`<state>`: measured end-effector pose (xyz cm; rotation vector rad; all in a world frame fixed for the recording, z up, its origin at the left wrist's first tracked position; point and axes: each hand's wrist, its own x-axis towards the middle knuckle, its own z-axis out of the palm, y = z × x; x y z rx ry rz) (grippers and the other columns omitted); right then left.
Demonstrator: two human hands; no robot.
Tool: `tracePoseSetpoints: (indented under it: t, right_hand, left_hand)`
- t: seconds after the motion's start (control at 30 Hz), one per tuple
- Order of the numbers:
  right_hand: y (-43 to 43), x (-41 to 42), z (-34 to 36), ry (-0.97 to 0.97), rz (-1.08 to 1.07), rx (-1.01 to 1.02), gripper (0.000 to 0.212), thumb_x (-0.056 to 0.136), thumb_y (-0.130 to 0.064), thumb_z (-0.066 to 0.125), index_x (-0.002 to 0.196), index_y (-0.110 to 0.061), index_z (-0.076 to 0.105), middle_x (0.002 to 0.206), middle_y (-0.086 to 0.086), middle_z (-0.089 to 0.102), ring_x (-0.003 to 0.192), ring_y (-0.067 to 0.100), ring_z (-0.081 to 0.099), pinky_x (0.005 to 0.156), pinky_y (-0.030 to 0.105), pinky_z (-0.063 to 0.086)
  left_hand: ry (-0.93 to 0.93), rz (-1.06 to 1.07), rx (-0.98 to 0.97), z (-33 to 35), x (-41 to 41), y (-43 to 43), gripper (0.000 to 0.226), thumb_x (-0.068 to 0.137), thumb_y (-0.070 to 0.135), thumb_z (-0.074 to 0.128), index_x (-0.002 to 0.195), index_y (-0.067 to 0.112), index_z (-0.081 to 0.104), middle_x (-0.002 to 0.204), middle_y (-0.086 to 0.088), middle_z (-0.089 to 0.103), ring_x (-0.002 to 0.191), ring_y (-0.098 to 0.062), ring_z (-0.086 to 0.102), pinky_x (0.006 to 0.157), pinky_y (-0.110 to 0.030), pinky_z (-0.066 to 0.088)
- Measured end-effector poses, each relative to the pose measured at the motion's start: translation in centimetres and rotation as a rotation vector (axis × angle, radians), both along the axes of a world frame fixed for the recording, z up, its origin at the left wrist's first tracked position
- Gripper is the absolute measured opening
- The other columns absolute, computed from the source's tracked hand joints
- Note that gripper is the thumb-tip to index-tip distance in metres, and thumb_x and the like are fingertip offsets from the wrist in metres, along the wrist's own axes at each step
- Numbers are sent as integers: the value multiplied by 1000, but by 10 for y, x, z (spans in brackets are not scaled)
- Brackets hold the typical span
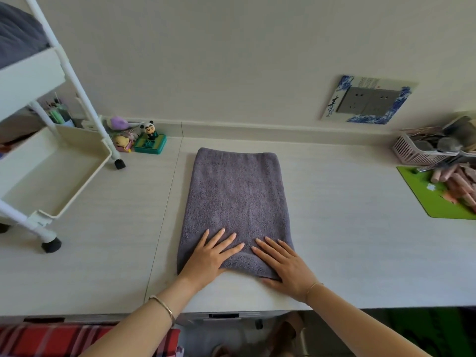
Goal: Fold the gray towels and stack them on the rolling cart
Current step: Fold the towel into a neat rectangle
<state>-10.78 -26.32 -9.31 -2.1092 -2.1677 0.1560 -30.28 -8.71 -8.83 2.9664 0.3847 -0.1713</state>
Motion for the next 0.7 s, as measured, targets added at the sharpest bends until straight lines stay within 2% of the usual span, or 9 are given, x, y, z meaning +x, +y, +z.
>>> tracePoseSetpoints:
  t: [0.1,0.2,0.3,0.37,0.4,0.47,0.57,0.63,0.7]
  right_hand:
    - [1,1,2,24,-3,26,73,87,-47,55,149,-23,24,152,-2,34,139,19,33,113,36,24]
    - [2,2,4,79,-32,89,82,74,-23,76,144,-19,34,144,-1,46,131,18,46,108,34,38]
    - [5,6,7,100,-89,186,76,61,-6,82,131,-15,55,131,-2,60,117,18,59,96,30,47]
    - [6,10,10,60,-107,226,69,52,-2,85,118,-15,66,119,-3,67,106,17,66,87,29,52]
    - [7,13,12,37,-126,235,67,49,-1,86,112,-16,70,114,-3,70,102,16,68,83,30,54]
    - [8,22,14,9,-169,269,62,45,0,85,103,-18,74,107,-5,72,98,16,69,80,32,57]
    - [12,35,16,48,-201,254,58,44,1,84,98,-18,75,102,-5,73,95,18,70,73,38,59]
    - [17,40,20,120,-263,176,51,55,-2,80,103,-19,74,104,-3,73,98,19,69,73,36,58]
    - [21,47,32,267,-393,7,32,73,-11,72,105,-18,72,101,2,73,97,22,66,79,29,53]
  left_hand:
    - [-59,-14,22,0,2,-1,99,47,31,91,132,31,39,125,6,64,113,-24,62,89,-48,50]
    - [-102,-27,-7,2,2,1,94,50,32,91,129,31,40,118,10,67,107,-20,65,85,-40,54]
    - [-152,-55,35,5,0,3,84,56,26,87,126,28,43,116,8,68,103,-18,67,81,-35,56]
    - [-229,-8,53,8,-4,6,66,66,10,68,126,27,46,115,7,68,102,-17,68,79,-31,56]
    - [-256,46,32,8,-6,9,69,62,3,65,126,26,51,115,6,69,101,-17,68,78,-30,56]
    - [-284,142,-81,10,-8,17,79,54,-6,78,126,23,60,120,5,66,108,-19,65,83,-31,54]
    - [-237,252,-186,22,-9,25,63,78,4,69,135,26,52,136,6,55,126,-16,52,100,-28,42]
    - [-204,325,-204,33,-10,32,48,84,16,65,129,30,55,128,6,61,116,-17,58,92,-26,44]
    - [-172,389,-272,48,-13,39,32,84,27,66,116,34,62,109,8,69,101,-17,64,80,-25,44]
